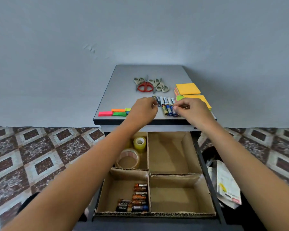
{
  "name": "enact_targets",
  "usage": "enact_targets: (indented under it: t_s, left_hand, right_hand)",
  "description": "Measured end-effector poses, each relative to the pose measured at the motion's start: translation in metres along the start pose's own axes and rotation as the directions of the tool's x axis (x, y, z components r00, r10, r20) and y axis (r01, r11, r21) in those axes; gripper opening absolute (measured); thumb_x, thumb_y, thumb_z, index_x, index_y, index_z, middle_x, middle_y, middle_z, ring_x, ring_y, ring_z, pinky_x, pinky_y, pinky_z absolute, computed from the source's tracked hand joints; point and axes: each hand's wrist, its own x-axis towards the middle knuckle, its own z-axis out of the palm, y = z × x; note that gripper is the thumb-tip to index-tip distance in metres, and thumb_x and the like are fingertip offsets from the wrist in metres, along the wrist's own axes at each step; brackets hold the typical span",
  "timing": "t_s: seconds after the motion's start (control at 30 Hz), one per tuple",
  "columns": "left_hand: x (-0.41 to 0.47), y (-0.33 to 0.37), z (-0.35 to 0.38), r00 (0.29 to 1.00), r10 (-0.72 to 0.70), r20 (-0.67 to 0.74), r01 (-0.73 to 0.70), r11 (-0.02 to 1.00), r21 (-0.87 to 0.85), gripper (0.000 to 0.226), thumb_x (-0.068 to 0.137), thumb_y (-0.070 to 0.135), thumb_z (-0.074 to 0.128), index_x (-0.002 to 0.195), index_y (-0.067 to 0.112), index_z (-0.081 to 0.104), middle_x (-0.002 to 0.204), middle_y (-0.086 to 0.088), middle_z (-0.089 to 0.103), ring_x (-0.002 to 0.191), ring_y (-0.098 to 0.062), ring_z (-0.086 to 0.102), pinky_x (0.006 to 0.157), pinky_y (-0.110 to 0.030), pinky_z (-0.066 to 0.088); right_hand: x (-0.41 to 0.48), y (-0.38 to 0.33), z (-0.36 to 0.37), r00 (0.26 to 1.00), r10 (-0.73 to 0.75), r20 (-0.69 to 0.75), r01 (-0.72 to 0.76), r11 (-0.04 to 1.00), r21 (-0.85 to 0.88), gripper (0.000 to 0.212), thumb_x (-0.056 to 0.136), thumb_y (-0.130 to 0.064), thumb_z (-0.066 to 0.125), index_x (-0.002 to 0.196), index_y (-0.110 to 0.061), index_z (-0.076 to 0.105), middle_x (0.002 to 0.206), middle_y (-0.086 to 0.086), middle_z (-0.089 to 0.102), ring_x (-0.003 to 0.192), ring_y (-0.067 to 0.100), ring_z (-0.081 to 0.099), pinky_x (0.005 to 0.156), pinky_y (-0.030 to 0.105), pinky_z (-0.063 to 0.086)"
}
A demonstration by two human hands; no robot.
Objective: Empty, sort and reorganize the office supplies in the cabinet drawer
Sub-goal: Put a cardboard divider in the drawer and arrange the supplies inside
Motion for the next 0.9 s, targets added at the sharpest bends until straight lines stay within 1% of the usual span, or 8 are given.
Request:
enact_targets:
  t_s: [0.1,0.2,0.33,0.47,0.57,0.63,0.8,0.9]
  left_hand:
    - [0.035,0.005,0.002,0.995,-0.086,0.050,0.082,0.993,0.079,0.023,0.090,0.013,0.046,0.097,0.004,0.065,0.094,-0.013,0.065,0.095,-0.030,0.060,0.075,-0.032,0.045]
    - [0.060,0.008,0.003,0.974,-0.191,0.118,0.173,0.974,0.148,0.009,0.085,0.011,0.047,0.076,0.008,0.050,0.084,-0.011,0.056,0.092,-0.033,0.060,0.078,-0.037,0.048]
    - [0.077,0.007,0.010,0.942,-0.280,0.186,0.239,0.947,0.213,0.022,0.087,0.011,0.050,0.108,0.006,0.053,0.107,-0.012,0.056,0.101,-0.028,0.054,0.095,-0.042,0.045]
    - [0.089,0.004,0.014,0.922,-0.313,0.227,0.269,0.941,0.204,0.031,0.085,0.010,0.054,0.114,0.000,0.054,0.115,-0.018,0.059,0.107,-0.032,0.056,0.097,-0.046,0.046]
    - [0.090,0.008,0.005,0.902,-0.324,0.286,0.277,0.941,0.193,0.015,0.087,0.008,0.055,0.099,0.000,0.057,0.083,-0.010,0.058,0.075,-0.019,0.057,0.072,-0.030,0.051]
    - [0.089,0.010,-0.001,0.873,-0.360,0.329,0.324,0.932,0.160,0.011,0.089,0.010,0.056,0.081,0.006,0.050,0.065,-0.005,0.049,0.056,-0.014,0.045,0.053,-0.022,0.042]
    - [0.086,0.000,-0.014,0.824,-0.420,0.380,0.466,0.884,-0.036,0.027,0.088,0.007,0.054,0.066,0.012,0.040,0.060,-0.003,0.043,0.052,-0.012,0.041,0.052,-0.022,0.038]
    - [0.084,-0.012,-0.024,0.827,-0.436,0.355,0.523,0.828,-0.202,0.024,0.087,0.008,0.058,0.067,0.012,0.044,0.062,-0.002,0.046,0.052,-0.011,0.043,0.053,-0.021,0.039]
  right_hand:
    - [0.002,0.004,-0.003,1.000,0.018,0.003,-0.017,1.000,-0.006,0.016,0.091,-0.022,0.060,0.101,-0.016,0.071,0.090,-0.005,0.060,0.079,0.007,0.050,0.052,0.007,0.033]
    - [0.002,0.007,-0.003,1.000,0.026,0.000,-0.026,1.000,-0.005,0.016,0.091,-0.023,0.060,0.101,-0.015,0.071,0.087,-0.007,0.059,0.077,0.006,0.050,0.053,0.011,0.034]
    - [0.001,0.014,-0.004,0.999,0.033,0.022,-0.033,0.999,-0.005,0.016,0.092,-0.025,0.059,0.100,-0.017,0.070,0.075,-0.020,0.052,0.067,-0.002,0.048,0.051,0.013,0.035]
    - [0.002,0.022,-0.006,0.999,0.035,0.036,-0.035,0.999,-0.001,0.016,0.091,-0.023,0.059,0.100,-0.016,0.070,0.074,-0.018,0.052,0.066,-0.001,0.047,0.053,0.015,0.036]
    - [0.005,0.022,-0.006,0.998,0.044,0.042,-0.044,0.999,0.000,0.016,0.091,-0.023,0.059,0.100,-0.016,0.070,0.081,-0.009,0.059,0.071,0.003,0.051,0.054,0.017,0.038]
    - [0.009,0.020,-0.005,0.998,0.045,0.044,-0.046,0.999,0.014,0.016,0.091,-0.023,0.059,0.099,-0.015,0.070,0.086,-0.002,0.063,0.078,0.011,0.056,0.054,0.018,0.038]
    - [0.032,0.000,0.004,0.997,0.007,0.082,-0.004,0.999,-0.038,0.020,0.092,-0.020,0.057,0.100,-0.009,0.072,0.098,0.000,0.067,0.090,0.010,0.057,0.071,0.019,0.035]
    - [0.054,-0.015,0.015,0.990,-0.015,0.137,0.031,0.994,-0.110,0.019,0.091,-0.017,0.057,0.096,-0.006,0.072,0.099,0.003,0.069,0.084,0.013,0.058,0.064,0.023,0.040]
